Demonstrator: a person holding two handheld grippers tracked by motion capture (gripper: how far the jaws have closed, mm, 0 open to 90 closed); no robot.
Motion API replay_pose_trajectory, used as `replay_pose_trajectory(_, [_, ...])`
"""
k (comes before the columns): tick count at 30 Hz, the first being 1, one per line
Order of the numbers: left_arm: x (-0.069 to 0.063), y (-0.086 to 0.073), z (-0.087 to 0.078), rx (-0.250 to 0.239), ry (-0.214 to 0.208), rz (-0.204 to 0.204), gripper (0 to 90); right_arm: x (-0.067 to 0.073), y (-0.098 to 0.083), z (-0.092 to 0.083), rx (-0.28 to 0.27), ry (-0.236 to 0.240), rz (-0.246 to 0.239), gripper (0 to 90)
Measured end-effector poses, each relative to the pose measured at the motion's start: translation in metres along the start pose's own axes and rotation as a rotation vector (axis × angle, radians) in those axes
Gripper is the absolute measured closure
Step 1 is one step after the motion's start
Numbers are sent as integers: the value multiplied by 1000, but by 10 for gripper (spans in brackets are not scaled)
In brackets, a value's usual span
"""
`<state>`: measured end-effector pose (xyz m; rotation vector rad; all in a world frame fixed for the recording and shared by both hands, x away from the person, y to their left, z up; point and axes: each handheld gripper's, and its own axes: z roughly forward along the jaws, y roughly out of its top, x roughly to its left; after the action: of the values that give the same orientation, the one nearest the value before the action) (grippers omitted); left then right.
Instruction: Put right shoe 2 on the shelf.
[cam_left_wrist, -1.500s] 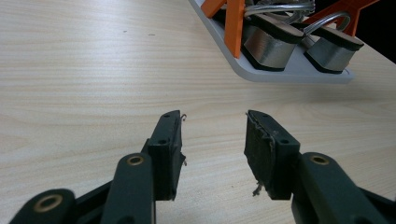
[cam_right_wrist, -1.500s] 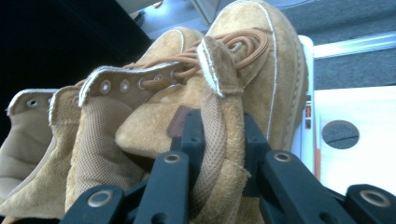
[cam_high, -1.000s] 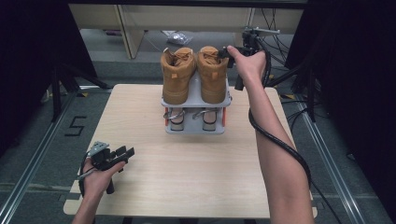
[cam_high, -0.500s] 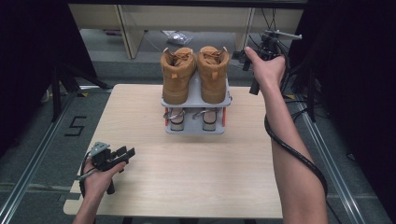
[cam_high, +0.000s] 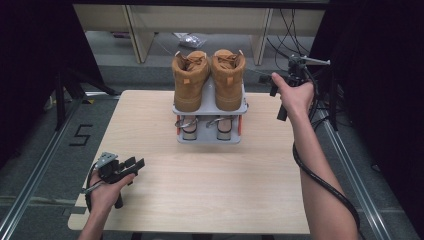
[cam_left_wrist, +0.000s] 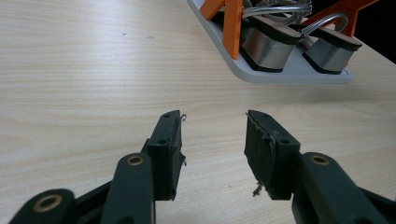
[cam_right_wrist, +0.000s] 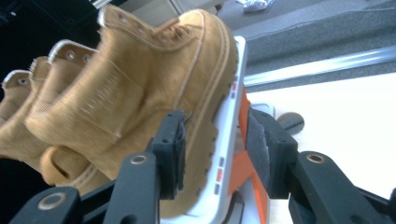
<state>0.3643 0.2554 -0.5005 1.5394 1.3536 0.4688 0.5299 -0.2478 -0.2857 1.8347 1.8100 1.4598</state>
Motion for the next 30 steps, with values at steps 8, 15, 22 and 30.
replay_pose_trajectory(8, [-1,0,0,-1,1,2,554,-9,-19,-6,4,-15,-13,585])
replay_pose_trajectory(15, [-2,0,-1,-5,4,4,553,-21,-40,-8,11,-15,-38,579])
replay_pose_trajectory(22, [-2,0,-1,-6,5,5,554,-34,-60,-10,28,-23,-26,573])
replay_pose_trajectory(30, [-2,-1,-1,-9,5,4,553,-44,-79,-13,49,-23,-1,567])
